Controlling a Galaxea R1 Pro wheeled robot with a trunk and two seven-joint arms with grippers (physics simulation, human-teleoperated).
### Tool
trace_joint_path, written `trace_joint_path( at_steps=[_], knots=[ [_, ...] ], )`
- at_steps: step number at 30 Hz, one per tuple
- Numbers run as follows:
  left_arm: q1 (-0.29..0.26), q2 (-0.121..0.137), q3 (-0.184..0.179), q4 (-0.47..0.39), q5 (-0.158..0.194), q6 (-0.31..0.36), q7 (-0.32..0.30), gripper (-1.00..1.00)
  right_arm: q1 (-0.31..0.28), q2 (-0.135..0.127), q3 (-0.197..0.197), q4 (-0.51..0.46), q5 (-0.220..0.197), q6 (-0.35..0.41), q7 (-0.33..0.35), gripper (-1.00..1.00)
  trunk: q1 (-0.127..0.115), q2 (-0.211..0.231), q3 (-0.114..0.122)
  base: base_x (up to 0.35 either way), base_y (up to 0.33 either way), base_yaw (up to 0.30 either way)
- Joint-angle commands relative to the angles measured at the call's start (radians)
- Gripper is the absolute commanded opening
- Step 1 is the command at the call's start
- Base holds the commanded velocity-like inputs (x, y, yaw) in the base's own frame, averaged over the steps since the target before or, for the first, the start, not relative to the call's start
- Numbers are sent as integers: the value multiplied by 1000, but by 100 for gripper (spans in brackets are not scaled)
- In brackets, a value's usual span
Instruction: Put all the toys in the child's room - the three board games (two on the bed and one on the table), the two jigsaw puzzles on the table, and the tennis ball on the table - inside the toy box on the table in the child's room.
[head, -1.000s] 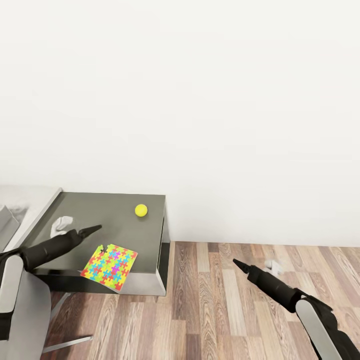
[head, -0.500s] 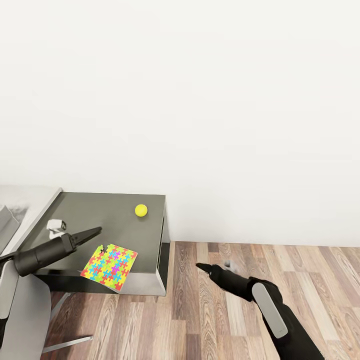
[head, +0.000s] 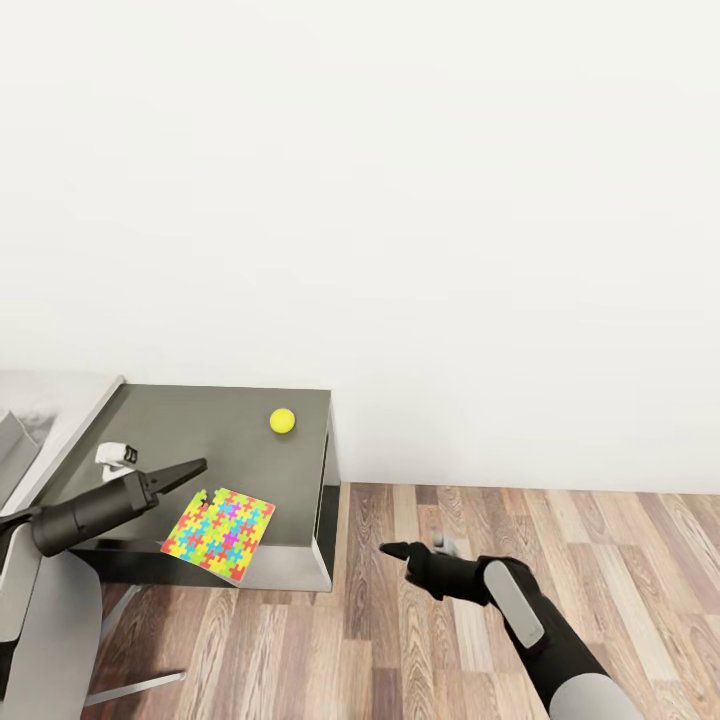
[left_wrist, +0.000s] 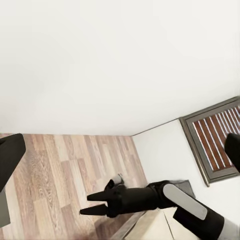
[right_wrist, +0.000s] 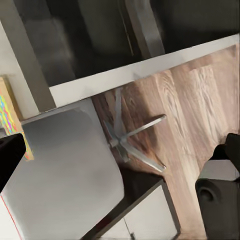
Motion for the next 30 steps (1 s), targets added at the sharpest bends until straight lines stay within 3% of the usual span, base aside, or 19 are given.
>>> trace_joint_path(
  at_steps=[1, 10, 16, 20, 22, 25, 27, 30],
  knots=[
    [0, -1, 0, 0, 1, 6, -3, 100, -10, 0, -1, 26, 6, 0, 6, 100, 0, -2, -2, 0, 0, 0],
    [0, -2, -22, 0, 1, 6, -4, 100, -106, 6, -12, 354, 3, -131, 22, 100, 0, -2, -2, 0, 0, 0],
    [0, -1, -30, 0, 2, 6, -8, 100, -115, 17, -12, 393, 3, -152, 101, 100, 0, -2, -2, 0, 0, 0],
    [6, -7, -50, -11, 2, 6, -62, 100, -112, 24, -3, 404, 13, -160, 203, 100, 0, -2, -2, 0, 0, 0],
    [17, -8, -108, -20, 2, 6, -108, 100, -108, 23, -1, 407, 19, -163, 224, 100, 0, -2, -2, 0, 0, 0],
    [26, -8, -256, -27, 1, 6, -158, 100, -97, 24, 3, 408, 23, -167, 239, 100, 0, -2, -2, 0, 0, 0],
    [25, -12, -308, -28, 1, 6, -167, 100, -93, 24, 8, 409, 23, -168, 242, 100, 0, -2, -2, 0, 0, 0],
    [21, -49, -395, -28, -1, 6, -178, 100, -85, 25, 54, 409, 24, -186, 245, 100, 0, -2, -2, 0, 0, 0]
  ],
)
